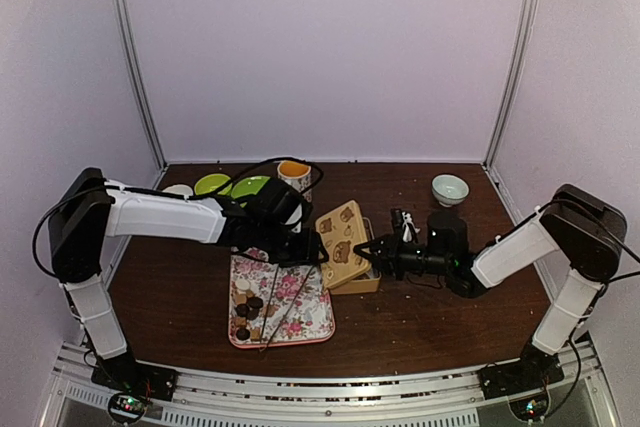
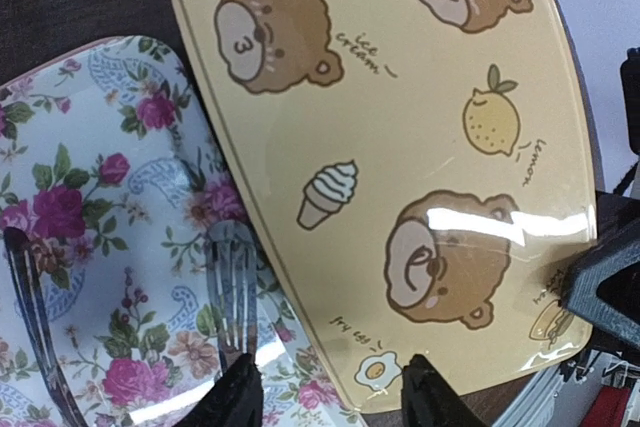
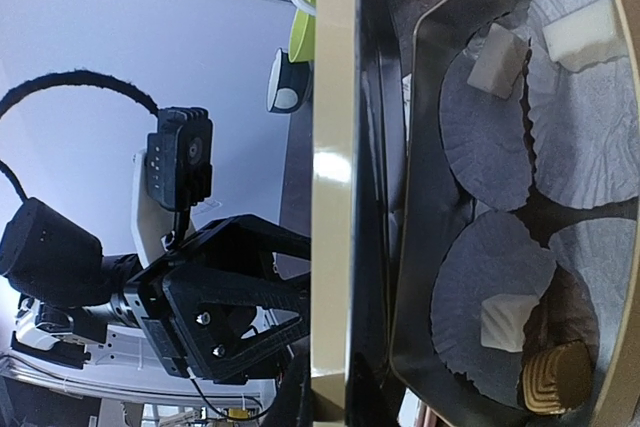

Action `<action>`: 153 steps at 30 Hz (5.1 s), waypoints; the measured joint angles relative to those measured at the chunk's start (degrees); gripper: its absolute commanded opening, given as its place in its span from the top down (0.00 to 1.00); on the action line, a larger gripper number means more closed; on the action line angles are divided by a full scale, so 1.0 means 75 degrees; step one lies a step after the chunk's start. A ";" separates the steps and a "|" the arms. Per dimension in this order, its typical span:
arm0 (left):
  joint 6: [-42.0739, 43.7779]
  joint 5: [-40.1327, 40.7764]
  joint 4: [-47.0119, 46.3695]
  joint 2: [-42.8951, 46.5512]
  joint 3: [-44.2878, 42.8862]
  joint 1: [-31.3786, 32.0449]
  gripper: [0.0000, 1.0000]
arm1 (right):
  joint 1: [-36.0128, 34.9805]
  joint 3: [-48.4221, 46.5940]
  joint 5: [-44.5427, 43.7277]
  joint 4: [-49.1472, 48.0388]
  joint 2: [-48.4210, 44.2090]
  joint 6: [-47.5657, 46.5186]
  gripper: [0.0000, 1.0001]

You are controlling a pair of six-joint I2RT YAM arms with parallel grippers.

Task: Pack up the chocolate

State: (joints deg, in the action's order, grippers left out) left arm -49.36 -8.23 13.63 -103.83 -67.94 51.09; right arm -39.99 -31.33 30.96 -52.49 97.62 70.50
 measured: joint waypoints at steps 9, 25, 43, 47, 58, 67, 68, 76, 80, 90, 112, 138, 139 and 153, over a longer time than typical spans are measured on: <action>0.0000 -0.0216 -0.0213 -0.0402 -0.0152 -0.0012 0.52 | 0.0175 -0.0006 -0.0105 0.0478 -0.0134 -0.0391 0.87; -0.0009 -0.0589 -0.0408 -0.0866 -0.0417 -0.0070 0.68 | 0.0245 -0.0329 -0.1061 0.2795 -0.0688 -0.1772 0.75; 0.0000 -0.0755 -0.0428 -0.1058 -0.0667 -0.0070 0.72 | 0.0245 -0.0790 -0.2072 0.5345 -0.1617 -0.3209 0.38; 0.0000 -0.0769 -0.0425 -0.1122 -0.0796 -0.0070 0.72 | 0.0245 -0.0790 -0.1877 0.5415 -0.1606 -0.3328 0.42; 0.0000 -0.0766 -0.0402 -0.1174 -0.0915 -0.0140 0.74 | 0.0245 -0.0793 -0.1323 0.5368 -0.1037 -0.3389 0.50; 0.0073 -0.0731 -0.0248 -0.1224 -0.1151 -0.0259 0.74 | 0.0458 -0.1501 -0.1195 0.5715 -0.0723 -0.3687 0.46; 0.0085 -0.0734 -0.0242 -0.1230 -0.1166 -0.0286 0.73 | 0.0504 -0.1652 -0.1183 0.5744 -0.0676 -0.3756 0.46; 0.0152 -0.0737 -0.0137 -0.1472 -0.1393 -0.0484 0.73 | 0.0796 -0.2585 -0.1105 0.6108 0.0017 -0.4121 0.49; 0.0198 -0.0781 -0.0038 -0.1597 -0.1507 -0.0592 0.73 | 0.0970 -0.2975 -0.1020 0.6274 0.0466 -0.4243 0.51; 0.0256 -0.1020 0.0023 -0.1993 -0.2014 -0.0851 0.73 | 0.1186 -0.3835 -0.0699 0.6461 0.1265 -0.4386 0.55; 0.0463 -0.1314 0.0204 -0.2363 -0.2550 -0.1116 0.74 | 0.1923 -0.4969 0.0175 0.6257 0.2174 -0.5065 0.18; 0.0903 -0.1784 0.0580 -0.2460 -0.2786 -0.1119 0.75 | 0.2104 -0.6586 0.2419 0.7670 0.3360 -0.7020 0.45; 0.0956 -0.1833 0.0589 -0.2460 -0.2786 -0.1090 0.75 | 0.2119 -0.6169 0.2419 0.7443 0.3101 -0.6933 0.45; 0.1256 -0.2037 0.0592 -0.2460 -0.2786 -0.0635 0.75 | 0.2119 -0.3191 0.2320 0.6018 0.1274 -0.6108 0.53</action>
State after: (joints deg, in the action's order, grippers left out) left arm -39.94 -23.51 18.06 -122.28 -88.84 46.33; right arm -24.10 -55.27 48.36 -7.35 107.18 24.69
